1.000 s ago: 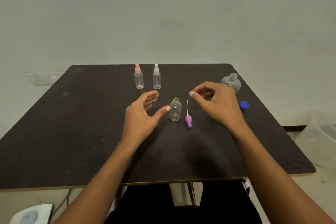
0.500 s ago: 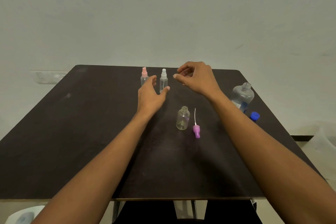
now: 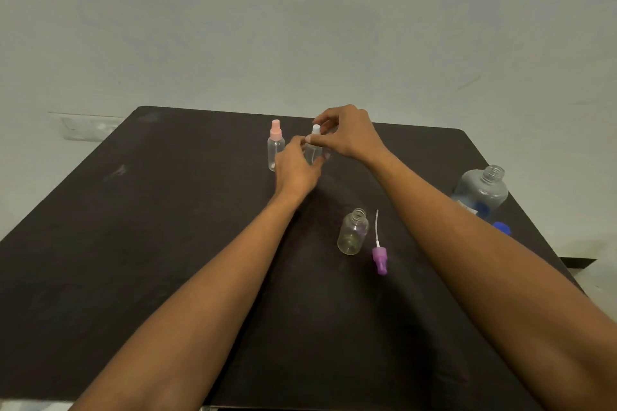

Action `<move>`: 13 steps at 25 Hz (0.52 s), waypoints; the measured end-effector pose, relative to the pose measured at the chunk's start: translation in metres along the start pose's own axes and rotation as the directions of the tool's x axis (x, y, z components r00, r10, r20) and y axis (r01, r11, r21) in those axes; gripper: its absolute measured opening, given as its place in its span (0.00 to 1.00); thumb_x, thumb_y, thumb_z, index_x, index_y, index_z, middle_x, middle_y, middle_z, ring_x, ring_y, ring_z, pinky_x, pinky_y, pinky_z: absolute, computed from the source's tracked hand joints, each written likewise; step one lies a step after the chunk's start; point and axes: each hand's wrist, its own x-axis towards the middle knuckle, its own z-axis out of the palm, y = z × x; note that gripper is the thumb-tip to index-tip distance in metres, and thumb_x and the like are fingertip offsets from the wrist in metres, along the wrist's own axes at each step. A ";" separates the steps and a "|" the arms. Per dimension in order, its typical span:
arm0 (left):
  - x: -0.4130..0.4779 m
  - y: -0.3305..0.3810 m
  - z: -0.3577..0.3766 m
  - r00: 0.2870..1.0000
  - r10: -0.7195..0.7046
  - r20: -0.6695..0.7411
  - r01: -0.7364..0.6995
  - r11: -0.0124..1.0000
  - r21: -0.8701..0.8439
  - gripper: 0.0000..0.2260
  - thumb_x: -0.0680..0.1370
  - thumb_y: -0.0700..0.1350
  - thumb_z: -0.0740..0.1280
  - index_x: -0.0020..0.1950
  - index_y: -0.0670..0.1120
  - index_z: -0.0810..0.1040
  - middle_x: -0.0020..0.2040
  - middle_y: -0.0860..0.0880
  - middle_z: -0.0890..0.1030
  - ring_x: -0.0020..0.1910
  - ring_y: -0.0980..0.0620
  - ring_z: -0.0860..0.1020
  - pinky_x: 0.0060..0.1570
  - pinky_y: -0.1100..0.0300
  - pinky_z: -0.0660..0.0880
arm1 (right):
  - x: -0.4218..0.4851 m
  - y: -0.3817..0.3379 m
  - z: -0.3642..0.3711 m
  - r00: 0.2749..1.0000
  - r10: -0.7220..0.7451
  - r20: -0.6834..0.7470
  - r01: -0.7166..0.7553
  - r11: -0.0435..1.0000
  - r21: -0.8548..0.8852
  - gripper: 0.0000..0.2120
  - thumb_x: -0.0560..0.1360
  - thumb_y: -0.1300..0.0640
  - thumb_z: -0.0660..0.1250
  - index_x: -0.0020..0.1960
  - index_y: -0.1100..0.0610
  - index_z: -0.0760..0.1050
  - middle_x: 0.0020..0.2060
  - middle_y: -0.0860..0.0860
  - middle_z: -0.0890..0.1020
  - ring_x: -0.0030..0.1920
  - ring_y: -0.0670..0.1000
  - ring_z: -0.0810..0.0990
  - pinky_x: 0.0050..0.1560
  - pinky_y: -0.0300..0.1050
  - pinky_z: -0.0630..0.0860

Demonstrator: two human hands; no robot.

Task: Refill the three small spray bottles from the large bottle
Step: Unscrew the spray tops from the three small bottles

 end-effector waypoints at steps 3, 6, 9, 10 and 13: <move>0.003 -0.001 0.002 1.000 -0.003 -0.021 0.003 1.000 0.005 0.16 0.80 0.51 0.75 0.62 0.43 0.80 0.56 0.47 0.84 0.58 0.48 0.83 0.56 0.56 0.79 | 0.002 -0.001 0.002 0.999 -0.019 0.032 0.020 1.000 -0.020 0.14 0.73 0.52 0.81 0.54 0.58 0.87 0.46 0.53 0.88 0.48 0.50 0.87 0.53 0.43 0.84; -0.002 0.001 -0.002 1.000 0.000 -0.022 0.000 1.000 -0.019 0.15 0.79 0.49 0.76 0.61 0.44 0.82 0.54 0.48 0.85 0.56 0.50 0.84 0.61 0.52 0.81 | -0.003 -0.004 -0.006 0.999 -0.033 0.037 0.034 0.999 -0.020 0.10 0.73 0.55 0.81 0.51 0.59 0.88 0.44 0.54 0.88 0.46 0.51 0.88 0.52 0.45 0.84; -0.014 0.009 -0.016 0.998 0.039 -0.055 -0.040 0.999 -0.012 0.16 0.77 0.50 0.78 0.62 0.45 0.83 0.53 0.51 0.85 0.53 0.55 0.83 0.61 0.55 0.82 | -0.010 -0.012 -0.020 0.998 -0.056 0.037 0.056 0.998 -0.001 0.11 0.72 0.54 0.82 0.51 0.59 0.88 0.42 0.53 0.89 0.45 0.49 0.88 0.49 0.40 0.84; -0.019 0.013 -0.022 0.996 0.057 -0.069 -0.057 0.998 -0.003 0.16 0.77 0.50 0.79 0.62 0.45 0.84 0.54 0.51 0.85 0.52 0.57 0.83 0.61 0.56 0.81 | -0.013 -0.016 -0.026 0.997 -0.068 0.040 0.068 0.998 0.001 0.11 0.72 0.53 0.82 0.51 0.58 0.88 0.42 0.53 0.89 0.44 0.48 0.88 0.47 0.36 0.82; -0.038 0.024 -0.045 0.991 0.101 -0.093 -0.099 0.995 0.020 0.18 0.76 0.51 0.79 0.62 0.46 0.85 0.55 0.50 0.87 0.48 0.60 0.83 0.60 0.58 0.82 | -0.022 -0.035 -0.041 0.990 -0.125 0.067 0.125 0.992 0.000 0.12 0.72 0.51 0.82 0.51 0.56 0.89 0.41 0.50 0.88 0.39 0.42 0.85 0.39 0.25 0.76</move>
